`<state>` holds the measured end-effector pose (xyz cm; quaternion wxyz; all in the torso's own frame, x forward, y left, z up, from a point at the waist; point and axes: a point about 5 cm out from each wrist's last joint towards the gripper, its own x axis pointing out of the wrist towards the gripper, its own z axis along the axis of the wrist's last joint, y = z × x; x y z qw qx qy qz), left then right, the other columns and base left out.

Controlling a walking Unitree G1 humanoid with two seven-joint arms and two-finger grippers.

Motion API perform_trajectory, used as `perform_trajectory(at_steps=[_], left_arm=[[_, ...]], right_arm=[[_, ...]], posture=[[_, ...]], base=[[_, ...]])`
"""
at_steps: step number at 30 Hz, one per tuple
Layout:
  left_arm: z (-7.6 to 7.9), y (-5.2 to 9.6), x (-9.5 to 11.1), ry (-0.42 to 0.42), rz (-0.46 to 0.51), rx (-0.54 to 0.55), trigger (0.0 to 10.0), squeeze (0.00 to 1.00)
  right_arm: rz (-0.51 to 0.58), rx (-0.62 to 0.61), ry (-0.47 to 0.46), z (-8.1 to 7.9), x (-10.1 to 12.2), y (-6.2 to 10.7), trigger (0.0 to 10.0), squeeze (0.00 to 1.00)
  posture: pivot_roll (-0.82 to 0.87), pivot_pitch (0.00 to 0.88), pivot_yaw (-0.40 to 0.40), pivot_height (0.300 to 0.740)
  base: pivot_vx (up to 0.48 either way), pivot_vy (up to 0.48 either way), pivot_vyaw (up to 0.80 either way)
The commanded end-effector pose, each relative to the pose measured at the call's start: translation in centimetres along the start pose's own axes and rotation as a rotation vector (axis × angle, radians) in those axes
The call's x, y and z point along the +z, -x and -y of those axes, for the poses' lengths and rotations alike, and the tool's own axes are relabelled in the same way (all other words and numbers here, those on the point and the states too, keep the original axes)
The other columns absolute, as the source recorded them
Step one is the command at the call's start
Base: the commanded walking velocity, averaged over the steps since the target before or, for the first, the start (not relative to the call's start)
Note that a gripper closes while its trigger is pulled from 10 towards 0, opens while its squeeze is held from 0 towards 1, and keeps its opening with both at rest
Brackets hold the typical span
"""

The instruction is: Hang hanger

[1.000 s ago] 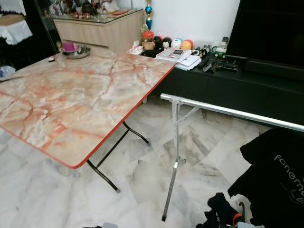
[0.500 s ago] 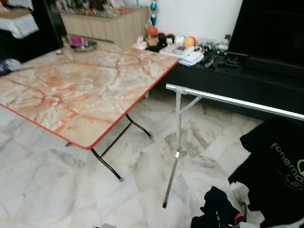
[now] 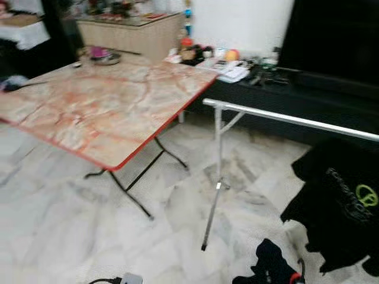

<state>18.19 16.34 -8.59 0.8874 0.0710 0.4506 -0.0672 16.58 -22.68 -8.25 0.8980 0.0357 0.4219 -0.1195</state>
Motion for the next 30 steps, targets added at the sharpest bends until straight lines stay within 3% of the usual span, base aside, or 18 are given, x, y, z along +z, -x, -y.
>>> perform_trajectory(at_steps=[1,4,6,8,14,30], left_arm=[[0.0,0.3,-1.5,-0.008,-0.061,-0.004,10.0,0.0],[0.0,0.3,-1.6,-0.008,-0.062,-0.003,10.0,0.0],[0.0,0.3,-1.6,-0.008,-0.063,-0.003,10.0,0.0],[0.0,0.3,-1.6,-0.007,-0.064,-0.002,10.0,0.0],[0.0,0.3,-1.7,-0.006,-0.065,0.0,10.0,0.0],[-0.1,0.3,-1.8,0.003,-0.071,0.011,10.0,0.0]], right_arm=[[0.081,-0.02,-0.032,0.3,1.3,-0.1,10.0,0.0],[0.22,-0.017,-0.087,0.6,3.9,-0.3,10.0,0.0],[0.252,-0.013,-0.088,0.6,4.7,-0.3,10.0,0.0],[0.394,0.023,-0.075,0.1,8.0,-0.4,10.0,0.0],[0.516,0.042,-0.059,-0.1,11.1,-0.2,10.0,0.0],[0.503,0.042,-0.069,-1.0,9.8,-0.1,10.0,0.0]], posture=[[0.11,0.058,-0.001,0.74],[0.11,0.059,-0.002,0.74],[0.11,0.059,-0.002,0.74],[0.11,0.061,-0.005,0.74],[0.1,0.061,-0.008,0.74],[0.1,0.064,-0.007,0.74]], base=[[-0.247,0.0,0.0],[-0.245,0.0,0.0],[-0.246,0.0,0.0],[-0.246,0.0,0.0],[-0.161,0.0,0.0],[0.0,0.0,0.0]])
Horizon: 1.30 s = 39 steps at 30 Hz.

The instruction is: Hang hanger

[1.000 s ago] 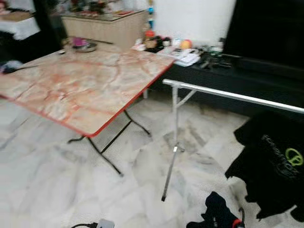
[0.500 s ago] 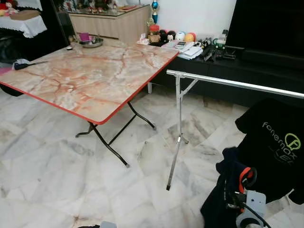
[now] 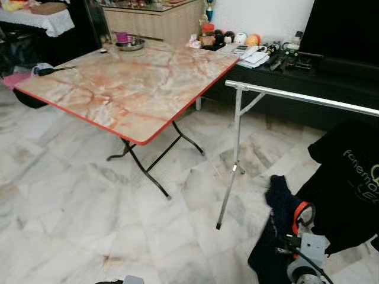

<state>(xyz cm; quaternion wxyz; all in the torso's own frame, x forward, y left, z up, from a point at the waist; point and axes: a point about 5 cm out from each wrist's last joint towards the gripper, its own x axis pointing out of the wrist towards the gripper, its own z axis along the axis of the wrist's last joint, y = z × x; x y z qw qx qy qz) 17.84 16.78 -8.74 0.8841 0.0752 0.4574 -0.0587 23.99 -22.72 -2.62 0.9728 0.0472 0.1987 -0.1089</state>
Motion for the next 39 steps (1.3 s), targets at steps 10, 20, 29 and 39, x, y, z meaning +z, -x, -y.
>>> perform_trajectory(at_steps=[10,20,29,39], left_arm=[[0.1,0.2,-1.3,0.005,-0.056,0.001,10.0,0.0],[0.2,0.2,-1.2,-0.014,-0.046,-0.005,10.0,0.0],[0.3,0.2,-1.3,-0.023,-0.05,-0.011,10.0,0.0],[-1.3,0.1,0.8,-0.1,0.076,0.05,10.0,0.0]], right_arm=[[0.027,-0.022,-0.01,0.6,0.9,-0.4,10.0,0.0],[0.008,-0.011,-0.006,0.4,0.7,-0.4,10.0,0.0],[0.0,-0.005,0.007,0.3,0.6,-0.4,10.0,0.0],[-0.047,0.066,0.093,0.0,0.5,-0.6,10.0,0.0]], posture=[[0.1,0.06,-0.007,0.74],[0.1,0.047,-0.002,0.74],[0.1,0.037,0.001,0.74],[0.1,0.023,0.013,0.74]], base=[[0.0,0.289,-0.63],[0.0,0.0,-0.78],[0.0,0.0,-0.44],[0.0,0.0,0.0]])
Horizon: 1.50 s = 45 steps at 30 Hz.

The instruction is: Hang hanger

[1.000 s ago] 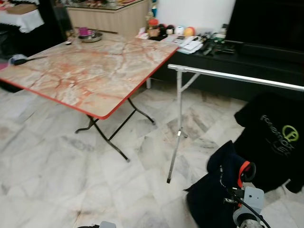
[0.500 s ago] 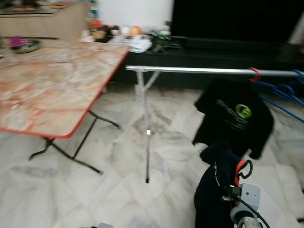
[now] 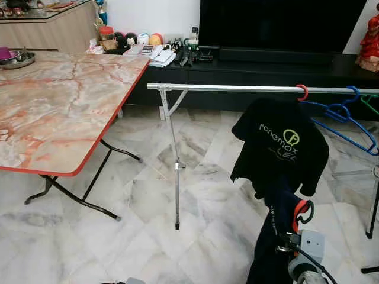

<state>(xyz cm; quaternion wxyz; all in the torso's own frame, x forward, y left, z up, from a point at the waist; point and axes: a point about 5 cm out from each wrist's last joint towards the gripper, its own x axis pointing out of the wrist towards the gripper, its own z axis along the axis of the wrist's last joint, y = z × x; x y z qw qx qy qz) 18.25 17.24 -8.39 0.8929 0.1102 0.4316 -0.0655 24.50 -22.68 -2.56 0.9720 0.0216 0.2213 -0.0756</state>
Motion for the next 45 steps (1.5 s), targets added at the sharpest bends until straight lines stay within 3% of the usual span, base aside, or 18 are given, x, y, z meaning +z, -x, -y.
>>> perform_trajectory(at_steps=[1,5,6,7,8,11,12,15,16,19,22,26,31,34,38,45], left_arm=[[-1.8,0.0,0.8,-0.035,0.055,0.059,10.0,0.0],[-4.8,0.3,2.8,-0.054,0.175,0.156,10.0,0.0],[-4.8,0.3,2.8,-0.054,0.175,0.156,10.0,0.0],[-6.0,0.6,4.9,-0.061,0.296,0.167,10.0,0.0],[-6.4,0.8,6.0,-0.066,0.354,0.163,10.0,0.0],[-5.9,0.8,8.4,-0.122,0.443,0.07,10.0,0.0],[-5.9,0.8,8.4,-0.122,0.443,0.07,10.0,0.0],[-4.6,0.9,10.2,-0.261,0.507,-0.028,10.0,0.0],[-4.0,0.9,11.1,-0.304,0.533,-0.079,10.0,0.0],[-3.5,0.9,12.0,-0.341,0.55,-0.136,10.0,0.0],[-2.8,1.1,13.5,-0.437,0.583,-0.211,10.0,0.0],[-2.2,1.1,13.7,-0.505,0.573,-0.259,10.0,0.0],[-1.6,0.9,13.8,-0.517,0.539,-0.327,10.0,0.0],[-0.5,0.6,13.7,-0.592,0.503,-0.353,10.0,0.0],[0.2,0.5,14.8,-0.514,0.526,-0.347,10.0,0.0],[0.2,0.4,15.5,-0.561,0.512,-0.323,10.0,0.0]], right_arm=[[-0.01,0.042,0.053,0.3,0.4,-0.2,10.0,0.0],[0.002,0.107,0.153,0.9,1.1,-0.3,10.0,0.0],[0.002,0.107,0.153,0.9,1.1,-0.3,10.0,0.0],[0.0,0.171,0.196,1.1,1.6,-0.5,10.0,0.0],[-0.001,0.213,0.232,1.0,1.9,-0.5,10.0,0.0],[0.01,0.327,0.356,0.9,3.0,-0.7,10.0,0.0],[0.01,0.327,0.356,0.9,3.0,-0.7,10.0,0.0],[0.01,0.446,0.443,0.9,3.9,-0.7,10.0,0.0],[0.006,0.539,0.483,0.9,4.3,-0.5,10.0,0.0],[0.009,0.649,0.525,1.2,4.9,-0.1,10.0,0.0],[-0.004,0.82,0.59,2.1,6.2,0.9,10.0,0.0],[-0.027,0.921,0.622,2.4,7.3,1.5,10.0,0.0],[-0.037,1.008,0.653,2.1,8.4,2.0,10.0,0.0],[-0.019,1.095,0.662,0.5,9.2,2.4,10.0,0.0],[-0.025,1.168,0.67,-0.7,9.5,3.2,10.0,0.0],[-0.037,1.214,0.67,-1.0,10.1,4.6,10.0,0.0]], posture=[[0.1,0.022,0.017,0.74],[0.11,0.018,0.017,0.74],[0.11,0.018,0.017,0.74],[0.11,0.017,0.015,0.74],[0.11,0.015,0.014,0.74],[0.1,0.012,0.014,0.74],[0.1,0.012,0.014,0.74],[0.1,0.009,0.015,0.74],[0.08,0.005,0.018,0.74],[0.08,0.002,0.02,0.74],[0.07,0.009,0.017,0.74],[0.06,0.03,0.015,0.74],[0.06,0.045,0.011,0.74],[0.06,0.06,0.007,0.74],[0.06,0.07,0.006,0.74],[0.05,0.078,0.008,0.74]], base=[[0.0,0.0,0.0],[0.0,0.0,0.0],[0.0,0.0,0.0],[0.0,0.0,0.0],[0.0,0.0,0.0],[0.0,0.0,0.0],[0.0,0.0,0.0],[0.0,0.0,0.0],[0.0,0.0,0.0],[0.0,0.0,0.0],[0.0,0.0,0.0],[0.0,0.0,0.0],[0.0,0.0,0.0],[0.0,0.0,0.0],[0.0,0.0,0.0],[0.0,0.0,0.0]])
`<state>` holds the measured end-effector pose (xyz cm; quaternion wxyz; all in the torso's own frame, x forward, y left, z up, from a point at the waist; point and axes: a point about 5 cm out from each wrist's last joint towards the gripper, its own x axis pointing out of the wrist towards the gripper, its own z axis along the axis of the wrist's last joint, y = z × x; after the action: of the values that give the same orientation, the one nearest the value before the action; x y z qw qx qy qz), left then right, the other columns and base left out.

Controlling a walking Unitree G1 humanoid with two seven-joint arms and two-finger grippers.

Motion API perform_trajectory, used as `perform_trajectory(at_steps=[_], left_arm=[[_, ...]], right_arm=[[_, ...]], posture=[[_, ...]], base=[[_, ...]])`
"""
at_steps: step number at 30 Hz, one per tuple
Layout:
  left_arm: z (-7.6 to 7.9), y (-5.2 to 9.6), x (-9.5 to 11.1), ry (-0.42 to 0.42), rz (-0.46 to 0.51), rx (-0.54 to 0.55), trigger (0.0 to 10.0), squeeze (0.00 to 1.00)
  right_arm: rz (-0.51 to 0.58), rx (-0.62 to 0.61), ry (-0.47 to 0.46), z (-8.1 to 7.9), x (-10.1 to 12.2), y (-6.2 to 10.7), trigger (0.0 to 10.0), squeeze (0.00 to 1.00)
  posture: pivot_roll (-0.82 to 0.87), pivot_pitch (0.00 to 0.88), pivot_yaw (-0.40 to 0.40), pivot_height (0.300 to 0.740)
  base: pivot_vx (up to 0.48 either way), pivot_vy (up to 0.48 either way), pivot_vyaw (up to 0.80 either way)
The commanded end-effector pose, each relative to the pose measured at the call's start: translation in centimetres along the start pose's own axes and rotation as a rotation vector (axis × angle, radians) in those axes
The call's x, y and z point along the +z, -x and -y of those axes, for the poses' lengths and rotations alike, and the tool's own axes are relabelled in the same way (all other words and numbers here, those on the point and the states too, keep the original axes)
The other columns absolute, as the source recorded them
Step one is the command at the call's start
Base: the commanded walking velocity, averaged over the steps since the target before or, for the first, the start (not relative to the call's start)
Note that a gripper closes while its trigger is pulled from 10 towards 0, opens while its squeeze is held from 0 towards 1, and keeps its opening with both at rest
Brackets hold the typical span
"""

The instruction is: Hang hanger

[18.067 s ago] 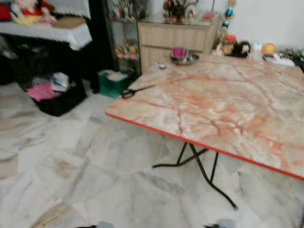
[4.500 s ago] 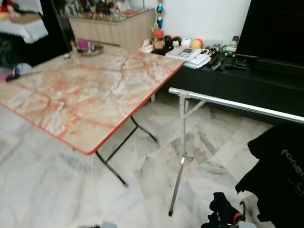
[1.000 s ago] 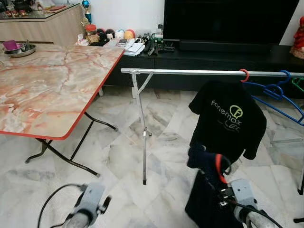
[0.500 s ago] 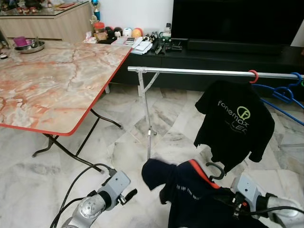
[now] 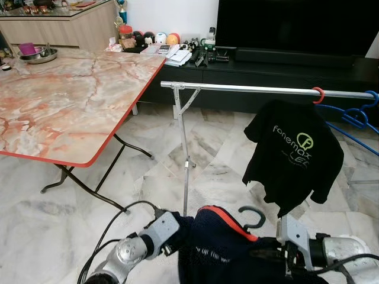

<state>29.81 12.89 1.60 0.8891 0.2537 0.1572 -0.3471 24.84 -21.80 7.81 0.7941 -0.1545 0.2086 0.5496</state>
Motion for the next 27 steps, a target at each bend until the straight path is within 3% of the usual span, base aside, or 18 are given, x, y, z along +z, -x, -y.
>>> perform_trajectory(at_steps=[1,12,27], left_arm=[[-0.2,0.1,-0.6,-0.016,-0.057,0.012,10.0,0.0],[-1.3,0.9,-1.5,0.005,-0.083,0.067,10.0,0.0],[-0.6,0.5,-1.4,0.041,-0.086,0.051,10.0,0.0]], right_arm=[[0.001,0.004,0.026,-0.1,0.8,0.6,10.0,0.0],[-0.048,-0.031,0.024,0.1,0.6,1.1,10.0,0.0],[-0.021,-0.005,0.026,0.0,1.6,1.3,10.0,0.0]], posture=[[0.05,0.079,0.008,0.74],[0.05,0.085,0.001,0.74],[0.04,0.079,-0.001,0.74]], base=[[0.0,0.0,0.0],[0.0,0.0,0.0],[0.0,0.0,0.0]])
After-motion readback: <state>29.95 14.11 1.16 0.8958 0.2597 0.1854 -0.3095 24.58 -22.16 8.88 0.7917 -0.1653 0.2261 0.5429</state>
